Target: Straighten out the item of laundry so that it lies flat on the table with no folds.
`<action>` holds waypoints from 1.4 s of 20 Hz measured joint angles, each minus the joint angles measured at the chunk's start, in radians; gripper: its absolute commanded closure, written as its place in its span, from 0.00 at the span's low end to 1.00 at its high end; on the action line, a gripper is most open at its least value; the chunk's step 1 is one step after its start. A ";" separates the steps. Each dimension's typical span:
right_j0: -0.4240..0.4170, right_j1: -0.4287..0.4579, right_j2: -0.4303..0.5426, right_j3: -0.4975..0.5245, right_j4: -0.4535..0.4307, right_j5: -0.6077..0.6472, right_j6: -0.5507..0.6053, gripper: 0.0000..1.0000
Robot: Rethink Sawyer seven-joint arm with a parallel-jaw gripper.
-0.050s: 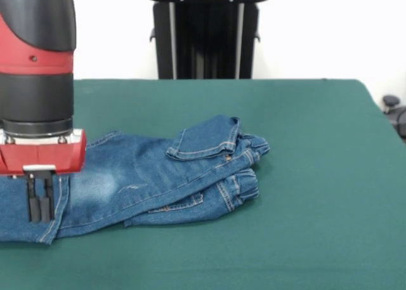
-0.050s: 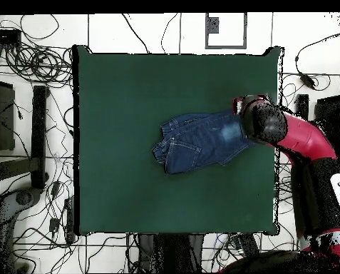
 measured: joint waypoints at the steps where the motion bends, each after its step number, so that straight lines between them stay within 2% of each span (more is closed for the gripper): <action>1: 0.000 -0.007 0.000 0.001 0.000 0.000 0.000 1.00; 9: -0.007 -0.025 -0.003 0.028 0.000 0.000 0.000 1.00; 19: -0.009 -0.073 -0.008 0.152 0.000 0.000 0.000 1.00; 28: -0.011 -0.121 -0.011 0.221 0.000 0.000 0.000 1.00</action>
